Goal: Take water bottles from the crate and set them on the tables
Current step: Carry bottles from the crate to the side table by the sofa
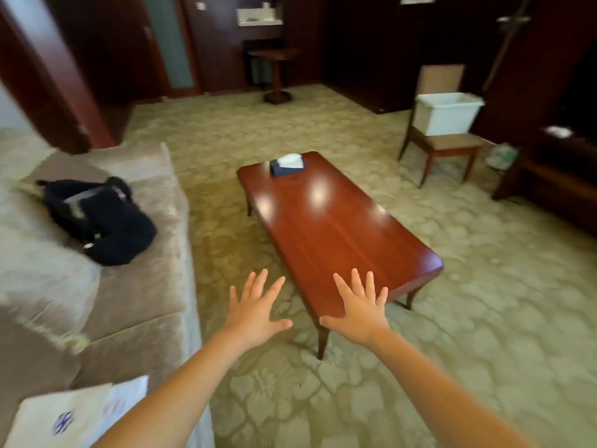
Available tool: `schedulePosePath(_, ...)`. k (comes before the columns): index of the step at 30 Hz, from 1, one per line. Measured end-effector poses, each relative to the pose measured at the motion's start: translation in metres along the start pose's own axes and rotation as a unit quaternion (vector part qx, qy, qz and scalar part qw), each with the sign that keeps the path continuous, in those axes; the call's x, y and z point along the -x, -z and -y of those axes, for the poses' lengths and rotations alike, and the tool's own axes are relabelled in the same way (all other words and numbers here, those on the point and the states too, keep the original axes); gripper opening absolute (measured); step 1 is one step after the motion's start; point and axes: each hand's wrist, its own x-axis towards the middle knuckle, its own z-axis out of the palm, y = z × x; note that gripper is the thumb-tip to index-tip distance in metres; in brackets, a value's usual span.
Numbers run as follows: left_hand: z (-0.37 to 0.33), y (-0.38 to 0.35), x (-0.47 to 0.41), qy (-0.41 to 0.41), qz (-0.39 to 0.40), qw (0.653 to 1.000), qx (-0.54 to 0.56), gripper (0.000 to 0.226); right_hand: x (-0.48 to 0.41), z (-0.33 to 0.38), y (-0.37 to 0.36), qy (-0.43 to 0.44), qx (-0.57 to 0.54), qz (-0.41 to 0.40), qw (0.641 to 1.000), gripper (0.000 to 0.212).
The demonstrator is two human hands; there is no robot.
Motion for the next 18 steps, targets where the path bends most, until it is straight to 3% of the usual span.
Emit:
schedulePosePath(8, -0.129, -0.018, -0.099, -0.116, 0.026, 0.993, -0.013, 0.091, -0.017, -0.131, 0.048, -0.110, -0.002, -0.041, 0.993, 0.098)
schedulePosePath(18, -0.337, -0.028, -0.248, -0.181, 0.012, 0.983, -0.006, 0.087, -0.084, -0.329, 0.160, -0.140, 0.020, -0.084, 0.986, 0.098)
